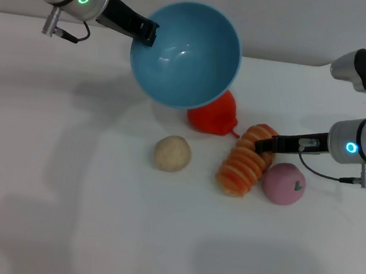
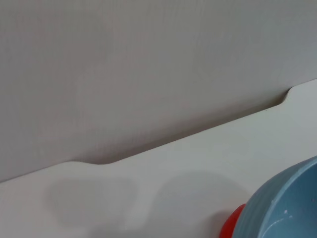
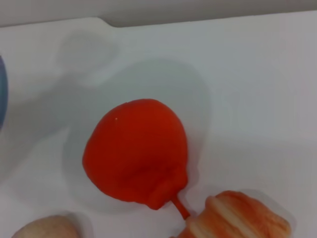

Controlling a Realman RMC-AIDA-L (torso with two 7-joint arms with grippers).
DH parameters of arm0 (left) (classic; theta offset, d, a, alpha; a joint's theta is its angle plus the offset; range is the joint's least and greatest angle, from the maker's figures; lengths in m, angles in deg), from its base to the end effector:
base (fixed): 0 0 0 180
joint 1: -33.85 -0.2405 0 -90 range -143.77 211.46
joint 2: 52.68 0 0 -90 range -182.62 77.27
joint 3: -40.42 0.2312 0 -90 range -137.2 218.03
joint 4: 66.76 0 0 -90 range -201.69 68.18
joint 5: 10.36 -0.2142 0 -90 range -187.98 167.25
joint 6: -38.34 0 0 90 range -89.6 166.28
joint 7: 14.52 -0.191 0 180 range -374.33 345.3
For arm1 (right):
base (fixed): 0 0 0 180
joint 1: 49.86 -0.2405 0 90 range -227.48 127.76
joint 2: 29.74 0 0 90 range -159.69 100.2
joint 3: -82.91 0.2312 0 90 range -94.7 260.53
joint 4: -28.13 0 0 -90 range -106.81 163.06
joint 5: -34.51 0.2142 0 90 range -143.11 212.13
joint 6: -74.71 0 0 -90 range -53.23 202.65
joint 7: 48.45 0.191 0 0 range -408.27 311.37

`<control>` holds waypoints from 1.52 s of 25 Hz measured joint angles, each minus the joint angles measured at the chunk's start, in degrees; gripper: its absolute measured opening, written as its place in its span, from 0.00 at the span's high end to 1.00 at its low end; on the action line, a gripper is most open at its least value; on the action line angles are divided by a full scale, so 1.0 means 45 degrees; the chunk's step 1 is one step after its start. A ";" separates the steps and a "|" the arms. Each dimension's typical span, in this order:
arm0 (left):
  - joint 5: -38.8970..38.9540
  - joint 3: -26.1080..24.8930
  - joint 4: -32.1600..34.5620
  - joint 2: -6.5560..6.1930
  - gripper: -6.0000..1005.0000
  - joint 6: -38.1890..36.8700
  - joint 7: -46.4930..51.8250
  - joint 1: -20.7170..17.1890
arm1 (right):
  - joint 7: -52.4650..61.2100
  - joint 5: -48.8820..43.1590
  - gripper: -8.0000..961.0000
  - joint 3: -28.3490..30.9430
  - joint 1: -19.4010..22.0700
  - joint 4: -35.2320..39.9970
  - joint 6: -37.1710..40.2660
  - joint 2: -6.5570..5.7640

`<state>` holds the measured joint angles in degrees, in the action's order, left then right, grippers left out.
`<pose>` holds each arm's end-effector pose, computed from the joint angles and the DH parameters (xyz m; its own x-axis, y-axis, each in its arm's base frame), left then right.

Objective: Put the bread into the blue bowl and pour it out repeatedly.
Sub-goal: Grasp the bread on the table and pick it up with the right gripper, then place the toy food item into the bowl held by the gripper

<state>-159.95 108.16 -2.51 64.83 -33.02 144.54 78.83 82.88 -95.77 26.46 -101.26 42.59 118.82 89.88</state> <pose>-0.1605 0.4451 -0.0011 0.6199 0.7567 0.2076 0.7204 -0.4440 -0.5328 0.2495 0.4084 -0.1238 0.4277 -0.8648 -0.2632 -0.8825 -0.3365 -0.3285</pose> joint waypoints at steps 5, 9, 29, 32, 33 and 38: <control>0.0000 0.0004 0.0000 0.0000 0.98 0.0000 0.0053 -0.0001 | -0.0006 0.0008 0.60 -0.0108 -0.0009 -0.0042 -0.0176 0.0000; 0.0000 0.0005 -0.0001 -0.0001 0.98 0.0000 0.0054 -0.0024 | -0.0028 0.0014 0.62 -0.0325 0.0051 -0.0015 -0.0169 -0.0018; -0.0002 0.0068 -0.0020 0.0004 0.98 -0.0300 0.0030 0.0015 | -0.1795 0.3950 0.88 -0.0267 0.4876 0.6472 0.3934 -0.0255; 0.0003 0.0403 -0.0265 0.0021 0.98 -0.0436 0.0013 0.0129 | -0.1821 0.4452 0.89 -0.0131 0.5510 0.7876 0.4711 -0.0262; -0.0002 0.0599 -0.0452 0.0021 0.98 -0.0468 0.0022 0.0225 | -0.1824 0.4554 0.89 -0.0023 0.5665 0.8381 0.5018 -0.0266; 0.0080 0.1627 -0.1764 0.0070 0.98 -0.0517 0.0112 0.0961 | -0.2347 0.5231 0.91 0.0297 0.5872 0.9926 0.5908 -0.0264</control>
<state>-159.59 115.48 -10.45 65.15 -35.35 145.04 83.15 72.32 -72.23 27.80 -74.84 87.25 145.41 88.69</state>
